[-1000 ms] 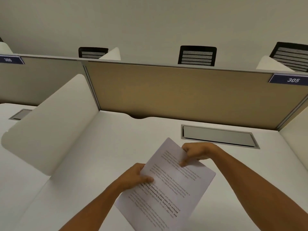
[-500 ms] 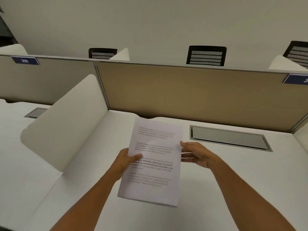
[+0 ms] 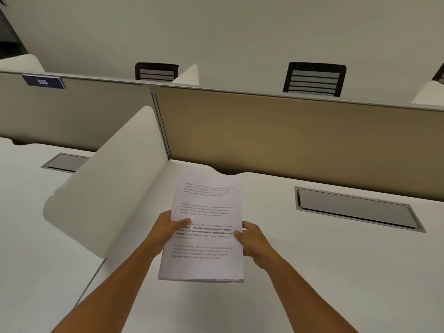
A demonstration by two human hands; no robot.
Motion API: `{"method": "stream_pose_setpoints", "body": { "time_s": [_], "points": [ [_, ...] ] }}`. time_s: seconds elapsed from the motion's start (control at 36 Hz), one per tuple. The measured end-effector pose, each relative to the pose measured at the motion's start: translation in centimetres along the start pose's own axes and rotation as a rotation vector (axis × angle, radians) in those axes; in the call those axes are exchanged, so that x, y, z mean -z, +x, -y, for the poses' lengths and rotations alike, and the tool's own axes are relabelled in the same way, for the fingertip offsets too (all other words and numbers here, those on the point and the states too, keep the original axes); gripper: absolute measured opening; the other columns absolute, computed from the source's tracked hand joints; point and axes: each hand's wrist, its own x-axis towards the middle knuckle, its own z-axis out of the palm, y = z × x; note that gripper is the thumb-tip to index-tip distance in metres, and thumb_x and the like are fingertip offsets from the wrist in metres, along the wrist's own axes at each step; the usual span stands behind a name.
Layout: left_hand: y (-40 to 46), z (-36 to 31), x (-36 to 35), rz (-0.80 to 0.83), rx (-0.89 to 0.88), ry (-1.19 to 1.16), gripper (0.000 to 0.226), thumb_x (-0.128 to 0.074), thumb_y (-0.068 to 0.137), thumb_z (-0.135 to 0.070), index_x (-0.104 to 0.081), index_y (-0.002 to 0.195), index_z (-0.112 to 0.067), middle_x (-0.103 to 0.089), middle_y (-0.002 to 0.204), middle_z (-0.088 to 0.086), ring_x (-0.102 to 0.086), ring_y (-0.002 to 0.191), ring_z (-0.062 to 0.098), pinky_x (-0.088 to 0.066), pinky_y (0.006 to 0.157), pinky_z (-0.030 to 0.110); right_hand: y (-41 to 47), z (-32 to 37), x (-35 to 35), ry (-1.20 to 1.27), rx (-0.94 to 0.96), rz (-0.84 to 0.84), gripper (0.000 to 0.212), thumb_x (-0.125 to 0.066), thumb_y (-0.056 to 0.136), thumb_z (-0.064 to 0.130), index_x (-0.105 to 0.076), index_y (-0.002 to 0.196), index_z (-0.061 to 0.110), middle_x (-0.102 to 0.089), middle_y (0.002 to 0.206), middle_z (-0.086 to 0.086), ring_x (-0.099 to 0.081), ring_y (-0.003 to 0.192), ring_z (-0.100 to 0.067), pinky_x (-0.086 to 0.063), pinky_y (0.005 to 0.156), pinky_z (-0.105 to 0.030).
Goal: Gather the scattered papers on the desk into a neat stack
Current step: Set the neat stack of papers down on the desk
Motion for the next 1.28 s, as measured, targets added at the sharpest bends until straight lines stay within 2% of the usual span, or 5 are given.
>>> {"method": "stream_pose_setpoints", "body": {
  "time_s": [0.39,0.53,0.64,0.75,1.28],
  "points": [
    [8.9,2.4,7.8,-0.252,0.145,0.028,0.003,-0.073,0.085,-0.01,-0.075,0.086,-0.008,-0.079,0.084,0.011,-0.075,0.078,0.033,-0.062,0.076,0.044,9.1,0.8,-8.3,-0.011,-0.072,-0.126,0.022,-0.053,0.101,0.012,-0.062,0.118,0.022,-0.069,0.118,-0.003,-0.071,0.101,-0.025,-0.062,0.082,-0.046],
    [12.7,2.6,8.7,-0.324,0.175,0.046,0.017,-0.065,0.09,-0.012,-0.073,0.076,-0.013,-0.076,0.079,0.007,-0.071,0.073,0.027,-0.056,0.07,0.037,12.9,1.5,-9.6,-0.007,-0.123,-0.139,0.025,-0.054,0.1,0.012,-0.065,0.121,0.02,-0.071,0.115,-0.003,-0.073,0.096,-0.024,-0.063,0.08,-0.046],
    [16.0,3.1,9.2,-0.372,0.177,0.113,0.017,-0.067,0.089,-0.011,-0.073,0.073,-0.013,-0.072,0.071,0.002,-0.065,0.062,0.018,-0.046,0.057,0.024,15.9,1.9,-10.5,0.022,-0.176,-0.143,0.021,-0.055,0.098,0.012,-0.068,0.113,0.02,-0.074,0.109,-0.004,-0.074,0.094,-0.025,-0.063,0.079,-0.048],
    [19.3,3.9,9.7,-0.412,0.19,0.179,0.008,-0.07,0.087,-0.011,-0.075,0.08,-0.012,-0.071,0.072,0.001,-0.065,0.065,0.017,-0.05,0.062,0.025,18.7,2.0,-11.7,0.042,-0.245,-0.159,0.021,-0.056,0.093,0.005,-0.074,0.096,0.015,-0.077,0.099,-0.009,-0.076,0.09,-0.029,-0.063,0.078,-0.052],
    [26.8,8.8,11.4,-0.422,0.269,0.297,0.007,-0.071,0.087,-0.009,-0.078,0.084,-0.008,-0.072,0.076,0.006,-0.06,0.061,0.014,-0.044,0.057,0.021,26.8,0.6,-14.0,-0.11,-0.389,-0.276,0.008,-0.068,0.08,0.006,-0.074,0.075,0.003,-0.076,0.079,-0.007,-0.072,0.07,-0.022,-0.056,0.06,-0.026]
  ]
}}
